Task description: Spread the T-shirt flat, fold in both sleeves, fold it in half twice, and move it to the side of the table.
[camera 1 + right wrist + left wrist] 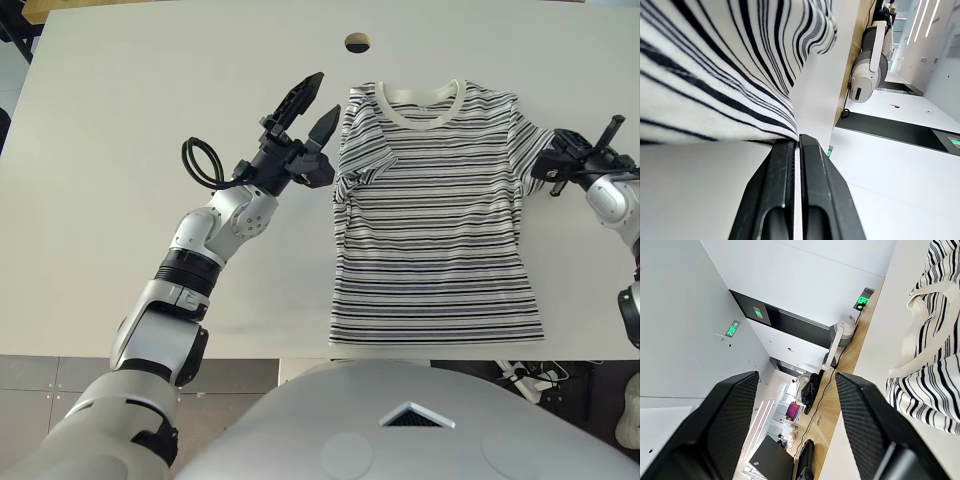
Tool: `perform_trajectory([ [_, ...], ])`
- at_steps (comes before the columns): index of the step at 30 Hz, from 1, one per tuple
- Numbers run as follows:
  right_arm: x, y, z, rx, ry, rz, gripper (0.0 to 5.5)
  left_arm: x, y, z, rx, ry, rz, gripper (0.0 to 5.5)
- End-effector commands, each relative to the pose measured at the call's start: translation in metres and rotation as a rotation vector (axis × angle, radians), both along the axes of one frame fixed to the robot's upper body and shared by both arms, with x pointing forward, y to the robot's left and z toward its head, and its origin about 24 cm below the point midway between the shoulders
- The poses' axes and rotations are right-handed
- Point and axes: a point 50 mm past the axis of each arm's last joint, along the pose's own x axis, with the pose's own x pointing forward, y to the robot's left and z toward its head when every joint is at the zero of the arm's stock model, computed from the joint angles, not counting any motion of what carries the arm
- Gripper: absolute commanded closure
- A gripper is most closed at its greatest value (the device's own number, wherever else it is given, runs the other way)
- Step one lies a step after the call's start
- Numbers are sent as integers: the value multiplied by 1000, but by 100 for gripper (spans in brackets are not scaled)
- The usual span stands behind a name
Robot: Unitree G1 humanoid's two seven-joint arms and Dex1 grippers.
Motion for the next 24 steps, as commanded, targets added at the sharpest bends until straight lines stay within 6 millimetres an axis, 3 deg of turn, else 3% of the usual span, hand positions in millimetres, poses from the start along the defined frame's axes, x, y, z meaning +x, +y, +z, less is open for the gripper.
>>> perform_trajectory([
  [1,-9,9,-10,87,-22,33,536,2,-2,1,12,7,-14,264],
  [15,5,7,31,114,-216,108,536,-2,4,-4,12,24,4,264],
  [24,7,33,36,138,-217,262,536,-3,0,-6,2,34,-3,264],
])
